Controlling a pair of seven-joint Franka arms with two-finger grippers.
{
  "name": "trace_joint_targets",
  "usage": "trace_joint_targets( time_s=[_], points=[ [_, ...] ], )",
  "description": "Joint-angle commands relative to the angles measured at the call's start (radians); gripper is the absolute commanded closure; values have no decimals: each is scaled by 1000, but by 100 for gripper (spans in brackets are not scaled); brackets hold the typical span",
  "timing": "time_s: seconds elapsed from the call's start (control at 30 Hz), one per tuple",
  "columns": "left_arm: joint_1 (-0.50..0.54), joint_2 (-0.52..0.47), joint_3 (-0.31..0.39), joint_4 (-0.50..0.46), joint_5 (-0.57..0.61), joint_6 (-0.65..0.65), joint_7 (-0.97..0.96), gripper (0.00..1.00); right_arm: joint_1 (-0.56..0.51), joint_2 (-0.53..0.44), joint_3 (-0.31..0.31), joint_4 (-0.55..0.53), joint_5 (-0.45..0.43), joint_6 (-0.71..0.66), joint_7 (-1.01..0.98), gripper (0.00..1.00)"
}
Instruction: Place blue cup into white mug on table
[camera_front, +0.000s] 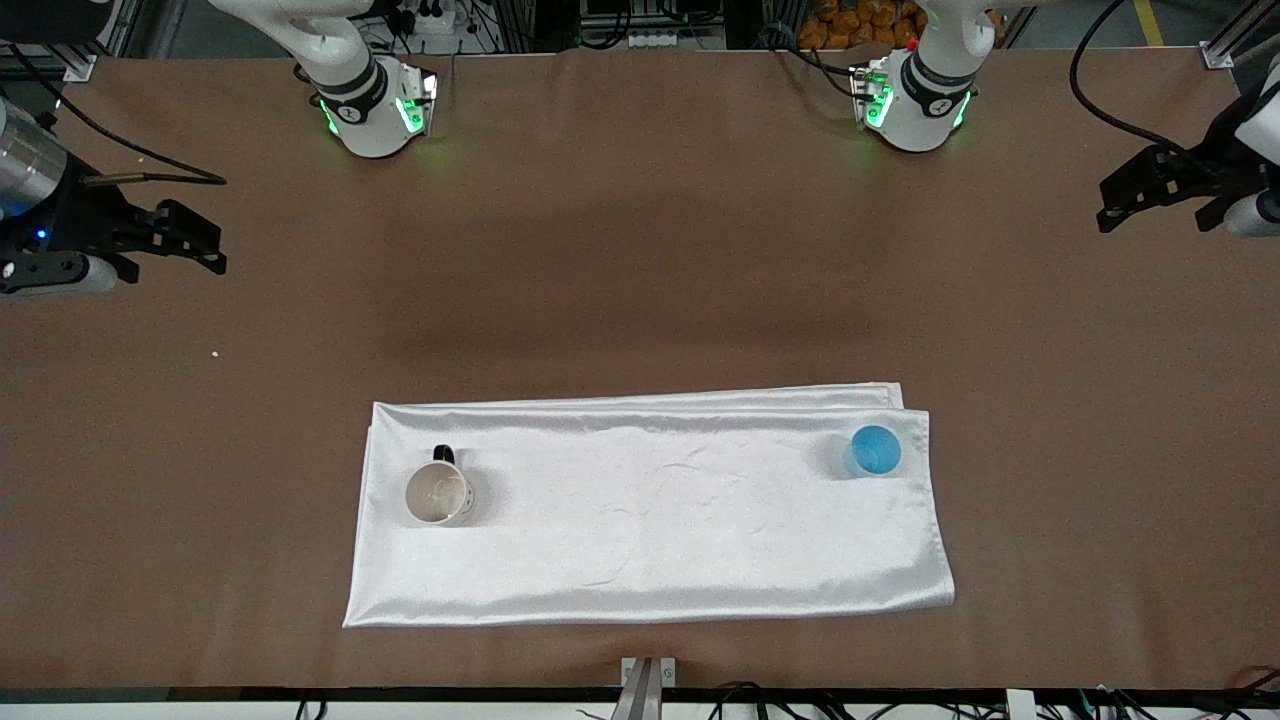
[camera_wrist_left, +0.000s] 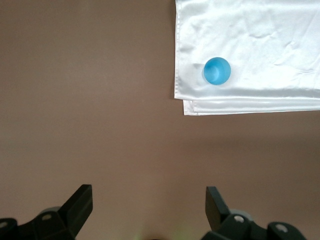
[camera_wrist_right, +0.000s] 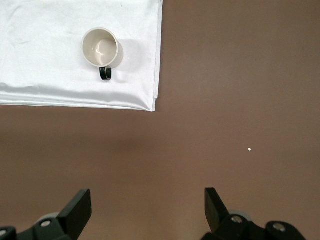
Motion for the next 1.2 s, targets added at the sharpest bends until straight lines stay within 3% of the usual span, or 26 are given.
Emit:
trace_joint_targets(
  time_s=[0.0, 0.47, 0.73, 1.17],
  points=[
    [3, -24, -1, -15, -9, -12, -5, 0, -21, 2, 4, 23, 20, -20, -19, 0],
    [-6, 9, -4, -16, -18, -6, -11, 0, -26, 1, 4, 37, 23, -14, -19, 0],
    [-21, 61, -24, -23, -16, 68, -11, 0, -26, 1, 4, 37, 23, -16, -17, 0],
    [-20, 65, -44, -208, -13, 285, -17, 0, -14, 36, 5, 33, 23, 0, -19, 0]
  ],
)
